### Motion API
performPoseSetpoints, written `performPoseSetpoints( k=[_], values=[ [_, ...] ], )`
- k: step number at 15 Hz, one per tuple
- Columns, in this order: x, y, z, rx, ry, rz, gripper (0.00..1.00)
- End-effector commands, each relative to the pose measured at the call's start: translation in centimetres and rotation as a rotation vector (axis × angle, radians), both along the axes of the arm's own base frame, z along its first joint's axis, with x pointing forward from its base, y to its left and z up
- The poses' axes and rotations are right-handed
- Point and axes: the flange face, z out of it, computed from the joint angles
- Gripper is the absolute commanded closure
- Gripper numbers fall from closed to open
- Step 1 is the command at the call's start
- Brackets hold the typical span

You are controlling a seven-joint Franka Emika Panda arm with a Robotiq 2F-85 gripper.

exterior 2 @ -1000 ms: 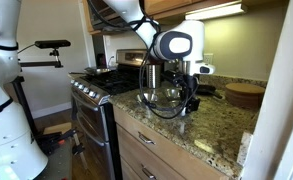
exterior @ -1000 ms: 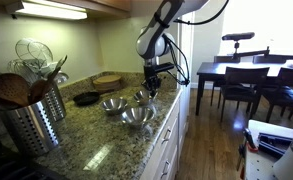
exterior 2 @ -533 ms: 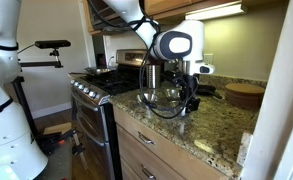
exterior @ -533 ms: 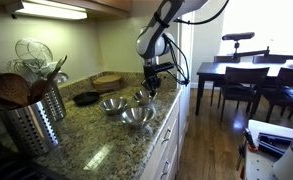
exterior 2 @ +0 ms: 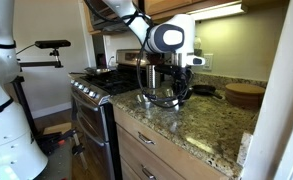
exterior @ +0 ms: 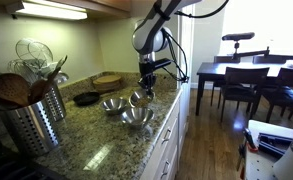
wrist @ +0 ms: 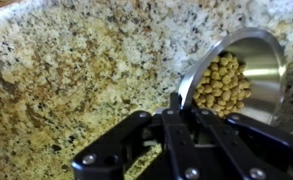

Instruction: Transfer the beans from one bowl to the other

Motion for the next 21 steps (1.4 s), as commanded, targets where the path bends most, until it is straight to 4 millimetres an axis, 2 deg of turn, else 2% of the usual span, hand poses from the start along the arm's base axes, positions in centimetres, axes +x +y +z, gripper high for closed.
performPoseSetpoints(
  k=[1,8,11,14,18,21],
  values=[
    [-2.3,0.8,1.5,0.000,0.026,0.060,0.92],
    [-3.9,-0.3,1.9,0.008,0.024,0.057,0.92],
    [-4.5,-1.4,2.9,0.002,0.008,0.032,0.92],
    [-5.1,-1.5,4.3,-0.011,-0.003,0.030,0.92],
    [-6.3,0.3,6.6,-0.037,-0.019,0.076,0.92],
    [-7.4,3.0,8.1,-0.069,-0.007,0.138,0.92]
  ],
)
